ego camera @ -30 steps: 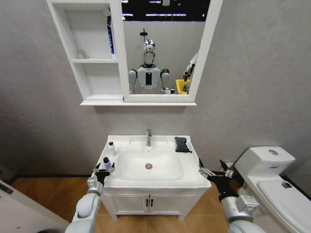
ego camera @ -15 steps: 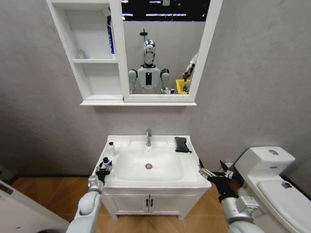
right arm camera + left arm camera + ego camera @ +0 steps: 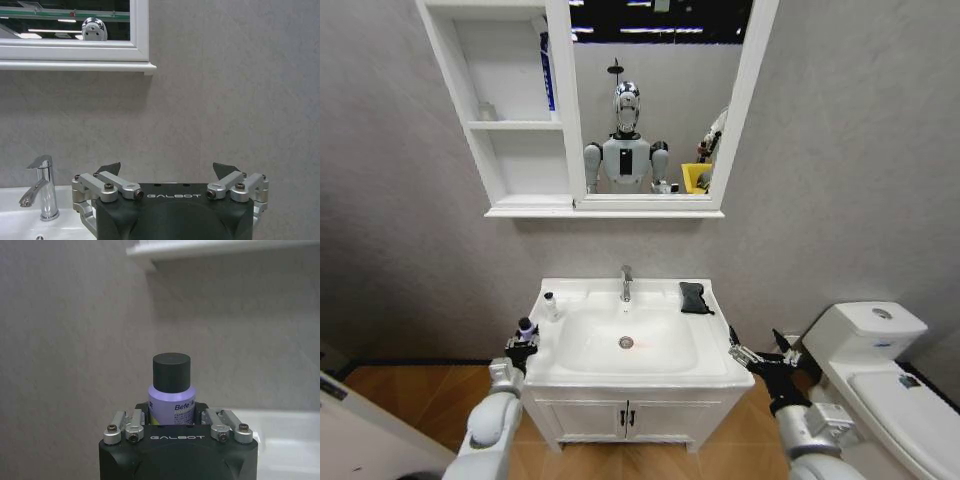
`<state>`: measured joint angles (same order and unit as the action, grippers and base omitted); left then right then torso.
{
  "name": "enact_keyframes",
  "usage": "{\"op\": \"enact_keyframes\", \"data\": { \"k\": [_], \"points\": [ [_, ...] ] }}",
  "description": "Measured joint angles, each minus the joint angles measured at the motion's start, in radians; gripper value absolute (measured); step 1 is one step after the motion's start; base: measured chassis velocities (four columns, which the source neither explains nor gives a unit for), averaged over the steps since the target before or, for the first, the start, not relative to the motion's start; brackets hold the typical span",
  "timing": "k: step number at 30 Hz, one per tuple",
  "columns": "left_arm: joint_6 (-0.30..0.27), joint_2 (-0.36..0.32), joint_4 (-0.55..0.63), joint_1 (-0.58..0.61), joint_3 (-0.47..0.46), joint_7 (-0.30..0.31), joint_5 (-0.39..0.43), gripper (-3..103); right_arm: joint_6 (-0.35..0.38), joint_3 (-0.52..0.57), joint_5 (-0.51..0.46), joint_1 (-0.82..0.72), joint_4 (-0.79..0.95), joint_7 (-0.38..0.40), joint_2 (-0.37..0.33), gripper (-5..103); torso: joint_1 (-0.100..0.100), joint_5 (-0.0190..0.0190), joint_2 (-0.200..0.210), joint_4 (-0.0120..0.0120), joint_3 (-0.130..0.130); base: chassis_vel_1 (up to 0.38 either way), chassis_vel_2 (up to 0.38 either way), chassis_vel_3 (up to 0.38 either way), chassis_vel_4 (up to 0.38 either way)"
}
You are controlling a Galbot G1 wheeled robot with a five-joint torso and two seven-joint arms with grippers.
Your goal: Move facial cleanser and shampoo from washbasin to cabinet, then wipe washbasin with towel.
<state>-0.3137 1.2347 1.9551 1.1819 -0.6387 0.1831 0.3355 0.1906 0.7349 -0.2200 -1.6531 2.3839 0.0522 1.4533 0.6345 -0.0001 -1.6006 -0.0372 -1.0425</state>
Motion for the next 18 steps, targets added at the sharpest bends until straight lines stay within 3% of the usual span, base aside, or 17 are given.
{"op": "enact_keyframes", "data": {
  "k": [1, 2, 3, 4, 6, 7, 8, 9, 11, 12, 15, 16, 18],
  "points": [
    [0.0, 0.0, 0.0, 0.0, 0.0, 0.0, 0.0, 43, 0.0, 0.0, 0.0, 0.0, 0.0, 0.0, 0.0, 100, 0.0, 0.0, 0.0, 0.0, 0.0, 0.0, 0.0, 0.0, 0.0],
    [-0.124, -0.115, 0.101, -0.033, -0.003, 0.098, 0.141, 43, 0.001, -0.005, 0.004, 0.007, -0.004, 0.0, 0.003, 100, 0.0, 0.0001, 0.0, 0.0, 0.0, 0.0, 0.0, 0.0, 0.0],
    [-0.182, -0.17, 0.145, -0.053, -0.007, 0.136, 0.221, 43, -0.001, -0.007, 0.013, 0.008, -0.008, 0.0, 0.006, 100, 0.0, -0.0002, 0.0, 0.0001, 0.0, 0.0, 0.0, 0.0, 0.0],
    [-0.182, -0.17, 0.145, -0.053, -0.007, 0.136, 0.221, 43, -0.001, -0.007, 0.013, 0.008, -0.008, 0.0, 0.006, 100, 0.0, -0.0002, 0.0, 0.0001, 0.0, 0.0, 0.0, 0.0, 0.0],
    [-0.289, -0.324, 0.228, -0.126, -0.024, 0.208, 0.427, 43, -0.014, -0.014, 0.029, -0.006, -0.022, -0.006, 0.01, 100, 0.0, -0.0001, 0.0, 0.0001, 0.0, 0.0, 0.0, 0.0, 0.0],
    [-0.289, -0.324, 0.228, -0.126, -0.024, 0.208, 0.427, 43, -0.014, -0.014, 0.029, -0.006, -0.022, -0.006, 0.01, 100, 0.0, -0.0001, 0.0, 0.0001, 0.0, 0.0, 0.0, 0.0, 0.0],
    [-0.318, -0.385, 0.239, -0.173, -0.026, 0.23, 0.505, 43, -0.019, -0.018, 0.032, -0.011, -0.026, -0.008, 0.01, 100, 0.0, -0.0001, 0.0, 0.0001, 0.0, 0.0, 0.0, 0.0, 0.0],
    [-0.318, -0.385, 0.239, -0.173, -0.026, 0.23, 0.505, 43, -0.019, -0.018, 0.032, -0.011, -0.026, -0.008, 0.01, 100, 0.0, -0.0001, 0.0, 0.0001, 0.0, 0.0, 0.0, 0.0, 0.0],
    [-0.354, -0.482, 0.223, -0.296, -0.004, 0.259, 0.617, 43, -0.026, -0.029, 0.043, -0.014, -0.038, -0.011, 0.011, 100, 0.0, 0.0001, 0.0, 0.0003, 0.0, 0.0, 0.0, 0.0, 0.0],
    [-0.354, -0.482, 0.223, -0.296, -0.004, 0.259, 0.617, 43, -0.026, -0.029, 0.043, -0.014, -0.038, -0.011, 0.011, 100, 0.0, 0.0001, 0.0, 0.0003, 0.0, 0.0, 0.0, 0.0, 0.0],
    [-0.389, -0.571, 0.156, -0.543, 0.103, 0.298, 0.766, 43, -0.024, -0.04, 0.054, -0.006, -0.041, -0.014, 0.01, 100, 0.0, 0.0001, 0.0, 0.0003, 0.0, 0.0, 0.0, 0.0, 0.0],
    [-0.389, -0.571, 0.156, -0.543, 0.103, 0.298, 0.766, 43, -0.024, -0.04, 0.054, -0.006, -0.041, -0.014, 0.01, 100, 0.0, 0.0001, 0.0, 0.0003, 0.0, 0.0, 0.0, 0.0, 0.0],
    [-0.394, -0.588, 0.093, -0.712, 0.198, 0.305, 0.815, 43, -0.017, -0.042, 0.057, 0.0, -0.037, -0.014, 0.008, 100, 0.0, -0.0001, 0.0, 0.0004, 0.0, 0.0, 0.0, 0.0, 0.0]
  ]
}}
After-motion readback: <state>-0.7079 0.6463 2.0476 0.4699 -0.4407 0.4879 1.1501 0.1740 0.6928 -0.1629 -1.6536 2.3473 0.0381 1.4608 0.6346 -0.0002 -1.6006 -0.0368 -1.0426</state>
